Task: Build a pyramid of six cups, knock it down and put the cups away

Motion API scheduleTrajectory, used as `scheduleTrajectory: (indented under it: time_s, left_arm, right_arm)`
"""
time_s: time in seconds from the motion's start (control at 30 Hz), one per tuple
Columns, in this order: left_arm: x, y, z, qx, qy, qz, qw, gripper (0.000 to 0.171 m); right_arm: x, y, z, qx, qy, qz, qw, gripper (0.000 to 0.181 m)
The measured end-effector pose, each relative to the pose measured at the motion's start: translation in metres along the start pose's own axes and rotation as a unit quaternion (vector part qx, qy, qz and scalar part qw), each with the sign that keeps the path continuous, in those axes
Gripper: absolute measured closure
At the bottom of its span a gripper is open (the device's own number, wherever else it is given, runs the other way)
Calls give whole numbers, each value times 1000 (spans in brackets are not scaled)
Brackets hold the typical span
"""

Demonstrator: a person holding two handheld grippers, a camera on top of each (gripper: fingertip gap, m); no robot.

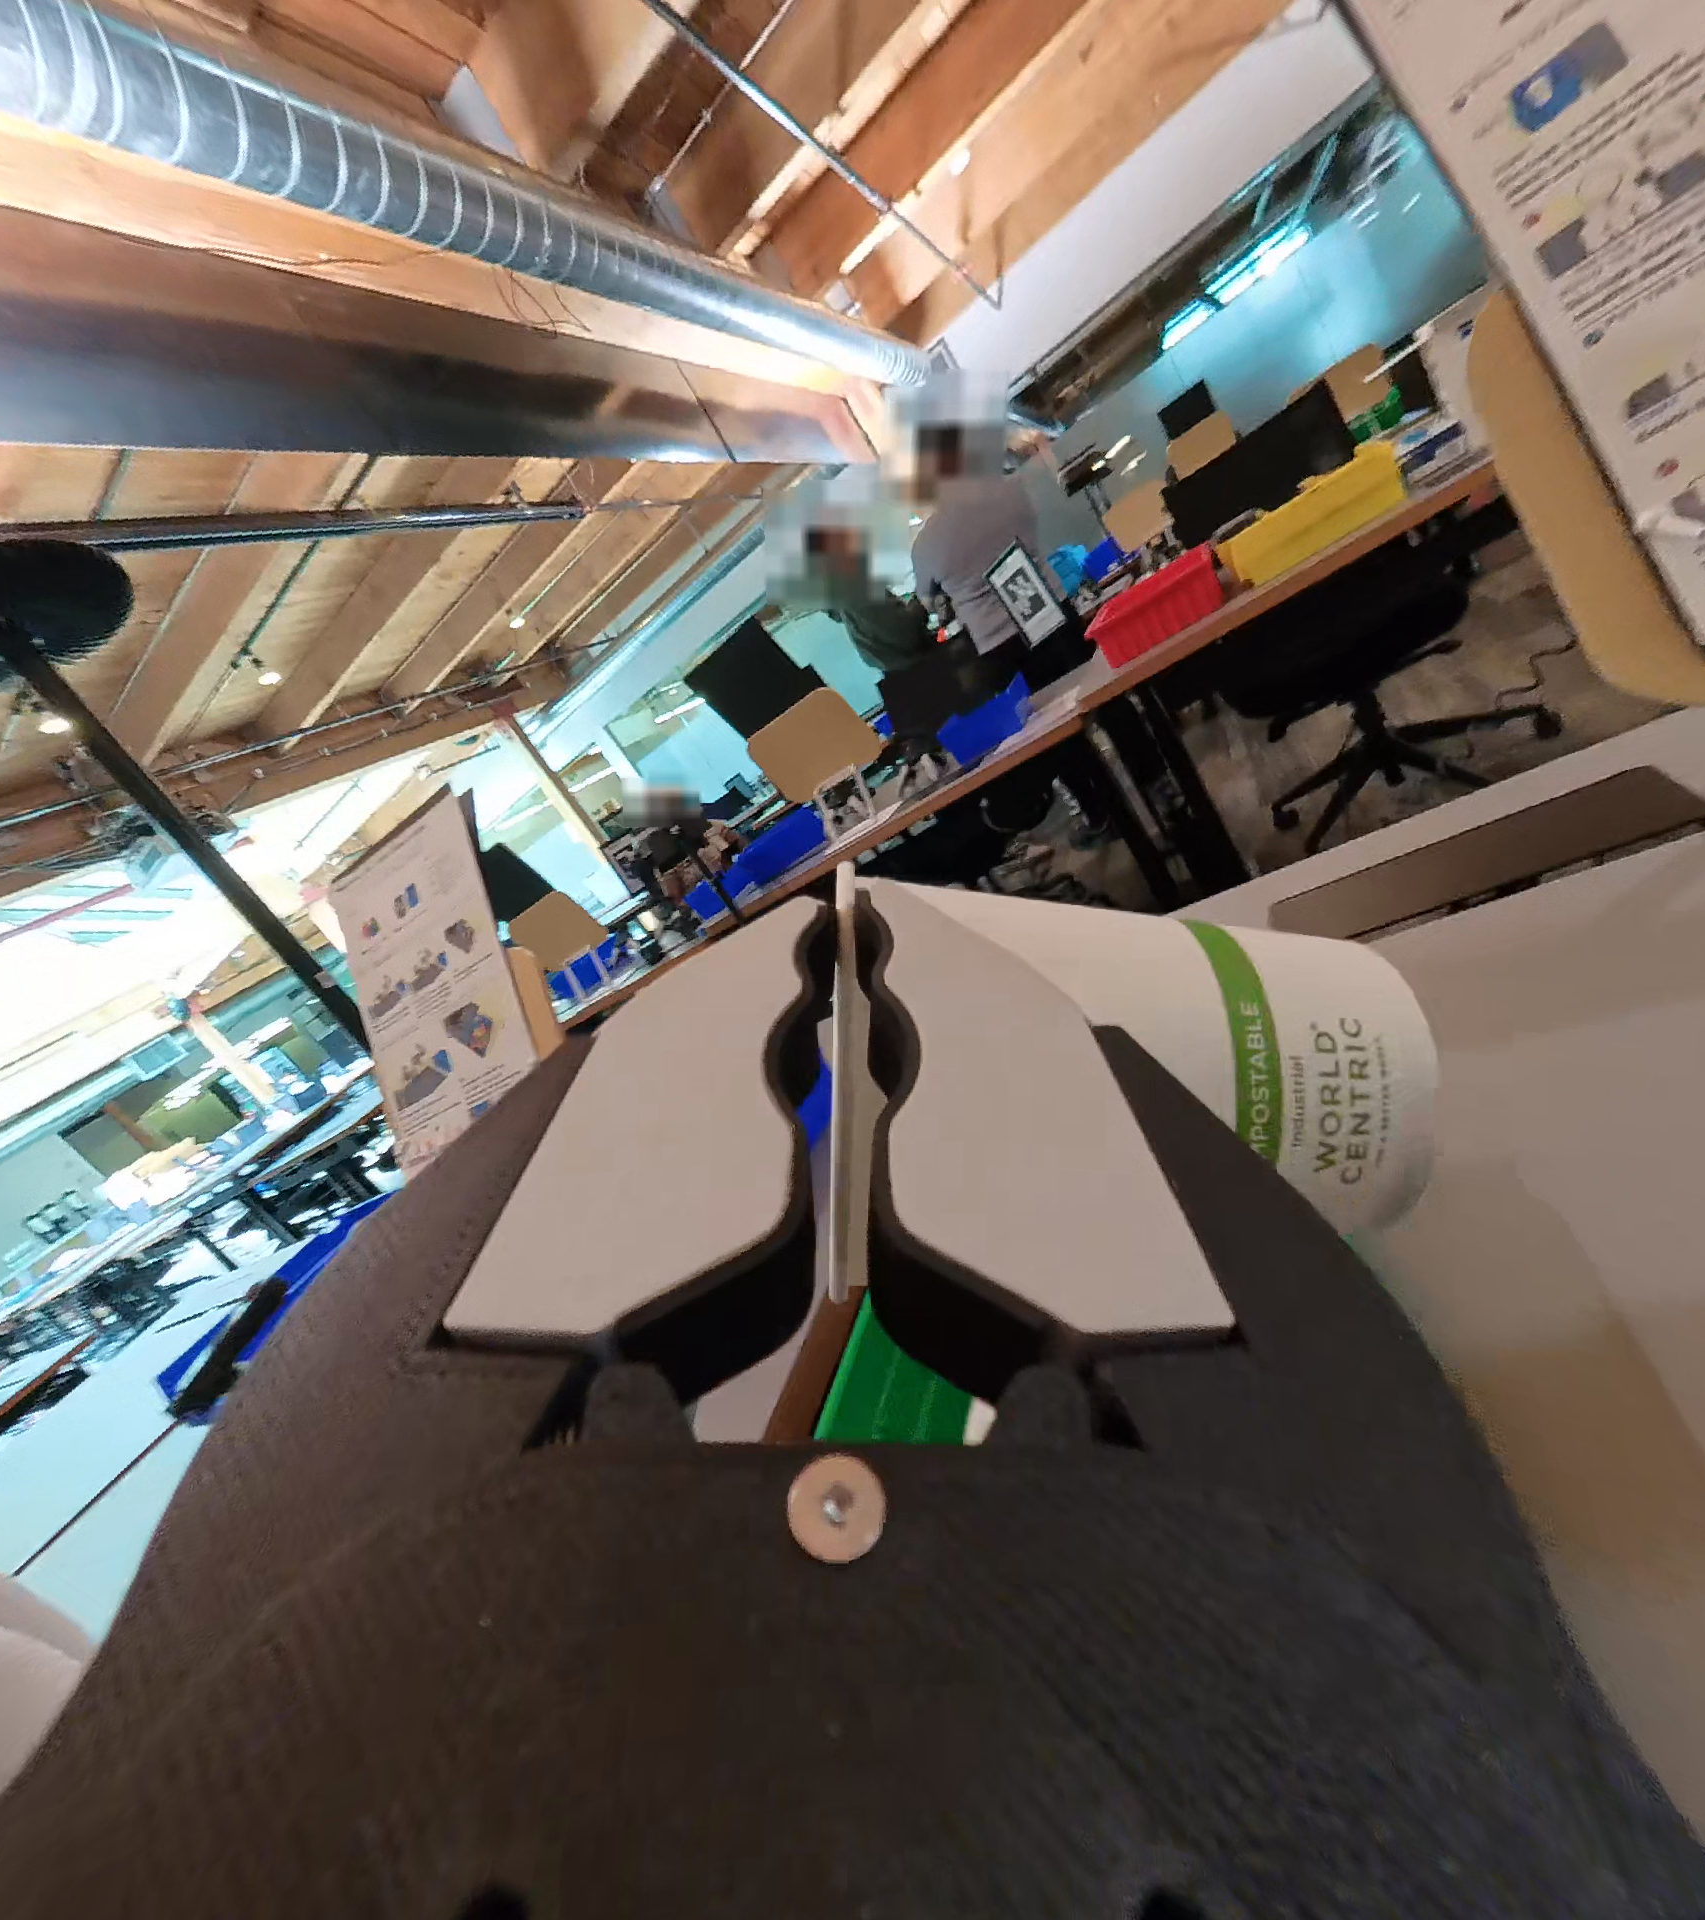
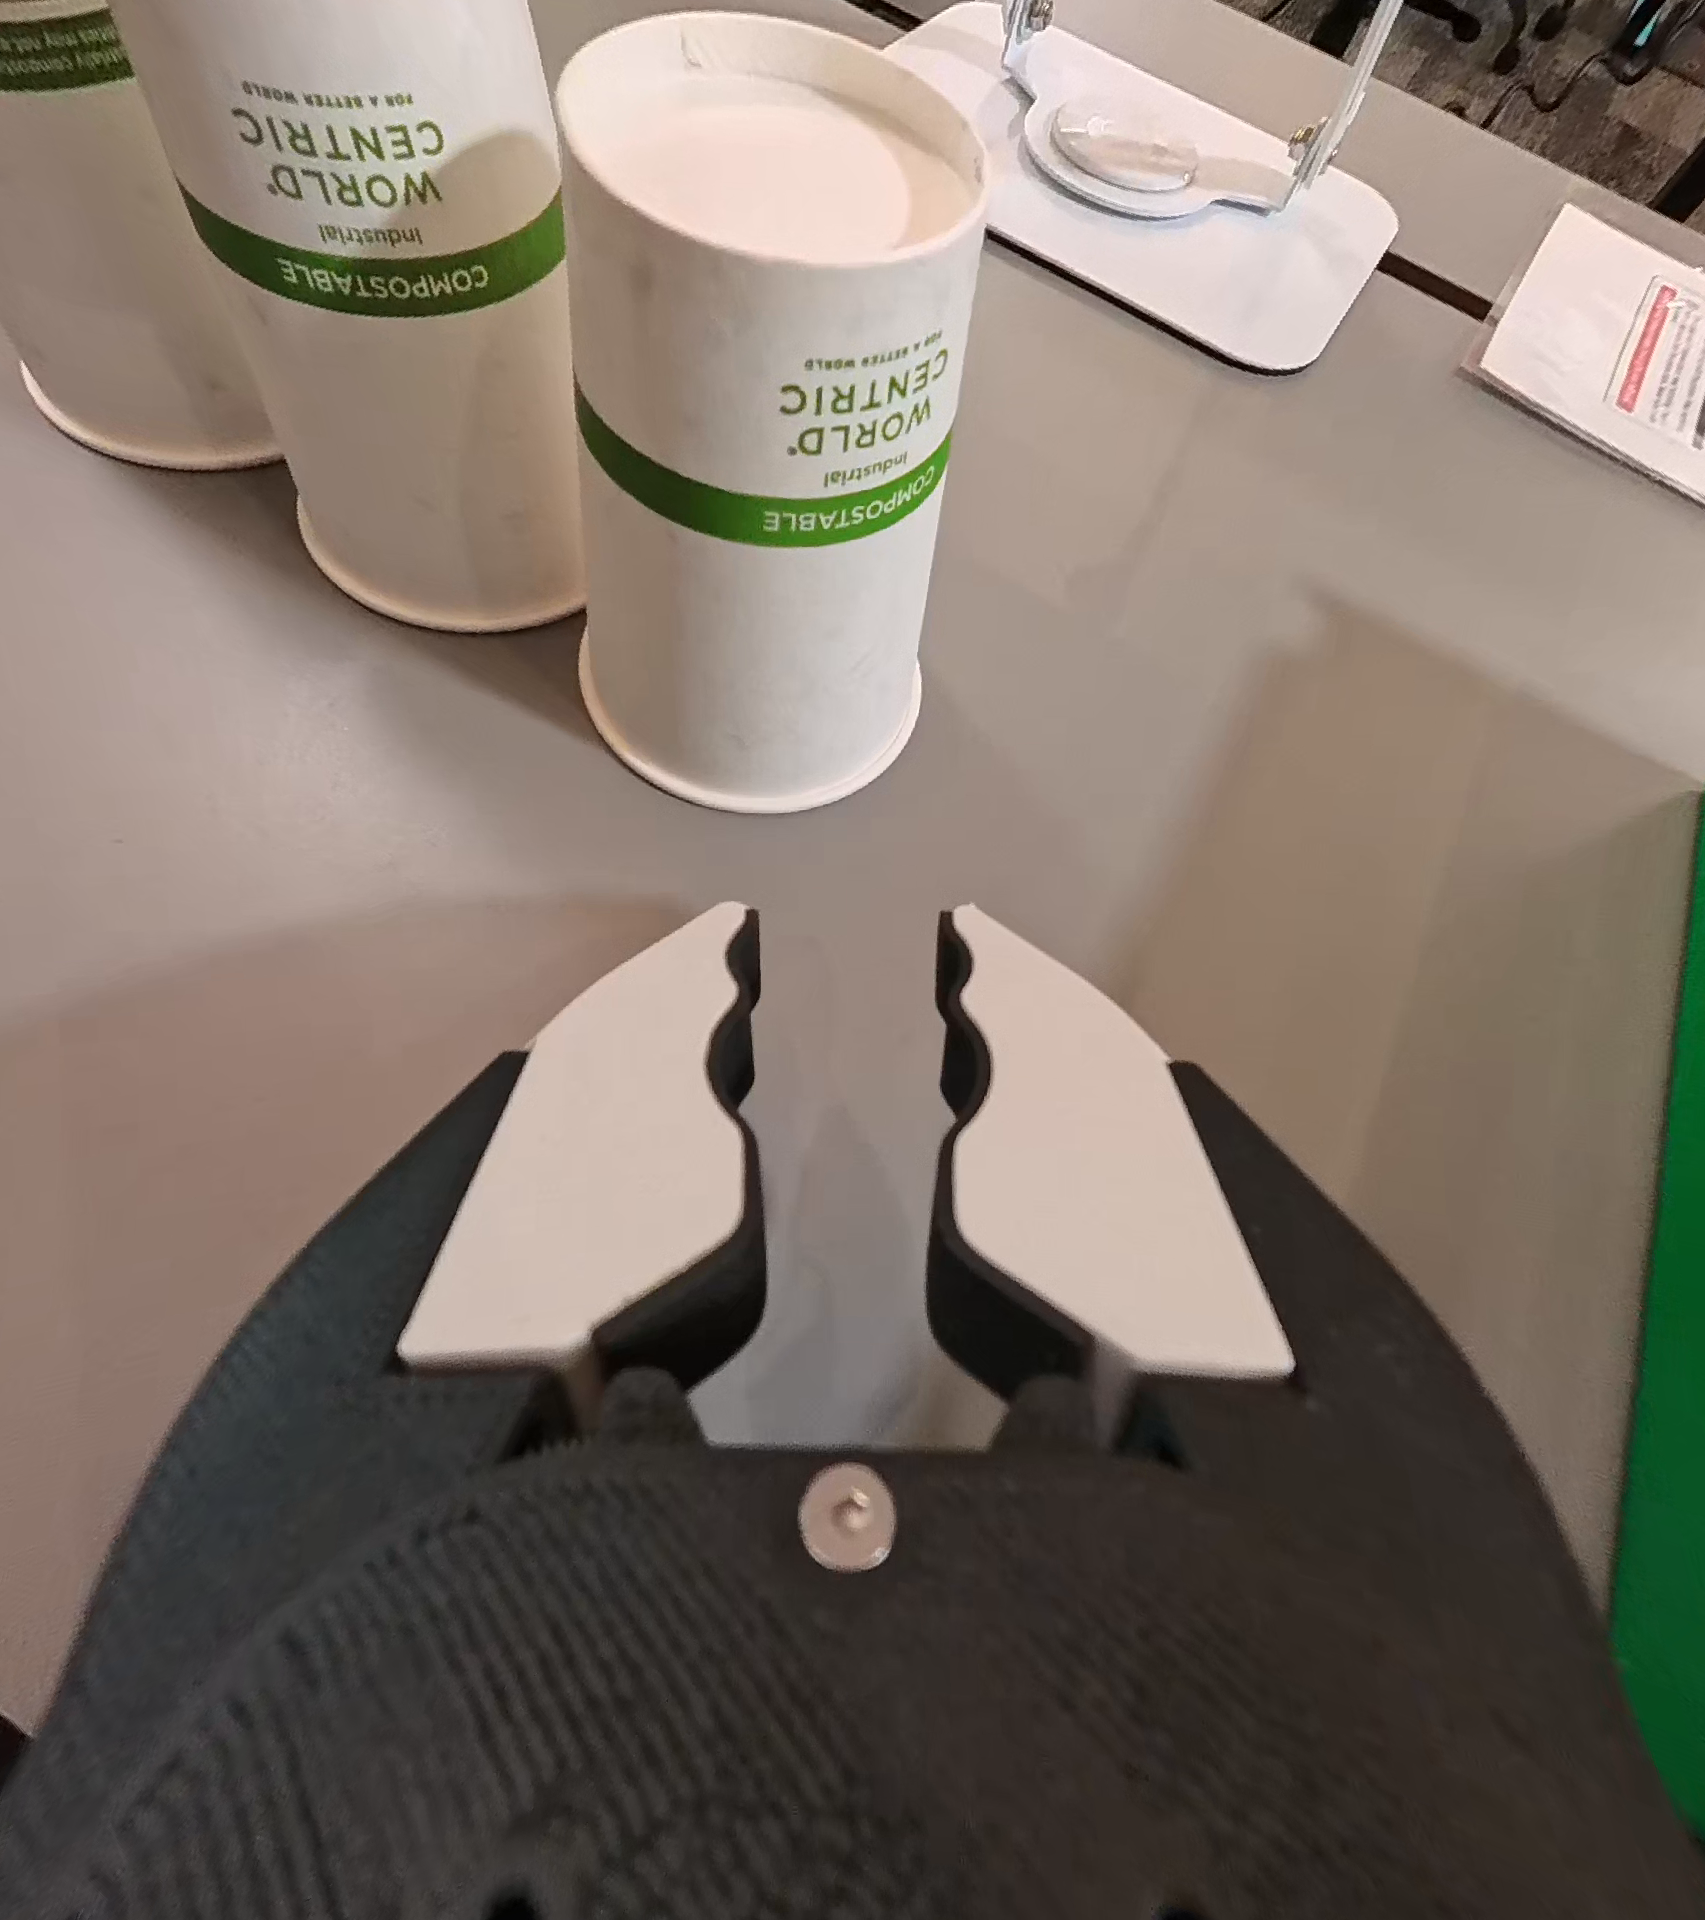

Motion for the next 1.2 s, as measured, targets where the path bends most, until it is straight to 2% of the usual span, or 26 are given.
scheduleTrajectory:
  time_s: [0.2, 0.37, 0.53, 0.67, 0.73, 0.83, 0.9, 0.97, 1.03, 1.2]
  left_arm:
    - [33, 3, -18, 25, 115, 103, 988, 167]
    - [83, 12, -36, 39, 198, 219, 954, 167]
    - [145, 30, -50, 38, 260, 317, 911, 167]
    - [196, 48, -47, 41, 291, 332, 896, 167]
    - [219, 60, -46, 43, 292, 344, 891, 167]
    - [242, 76, -45, 46, 312, 363, 877, 167]
    - [253, 85, -44, 43, 343, 374, 860, 167]
    - [261, 91, -44, 37, 366, 388, 845, 167]
    - [269, 95, -43, 27, 368, 405, 836, 167]
    - [275, 100, -39, 16, 394, 428, 813, 166]
  right_arm:
    - [-1, 0, -1, 3, -1, -4, 1000, 148]
    - [-5, 1, -3, 14, -12, -25, 1000, 146]
    - [-14, 2, -5, 25, -31, -71, 997, 147]
    - [-26, 3, -7, 36, -47, -140, 988, 150]
    - [-39, 5, -8, 43, -66, -210, 975, 145]
    - [-61, 8, -12, 51, -135, -322, 936, 124]
    - [-76, 13, -20, 70, -198, -400, 892, 105]
    - [-83, 19, -30, 103, -263, -465, 839, 95]
    - [-79, 23, -37, 135, -315, -491, 801, 89]
    - [-42, 31, -42, 224, -334, -438, 804, 97]
Point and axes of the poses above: each gripper's, where its closed fingertips meet, y back along the fingers, z out of its underside, x = y × z across the jaws, the point moved 7 cm from there along y, back along the fingers, and after that the axes turned 5 degrees about y, right-handed, at the moved point
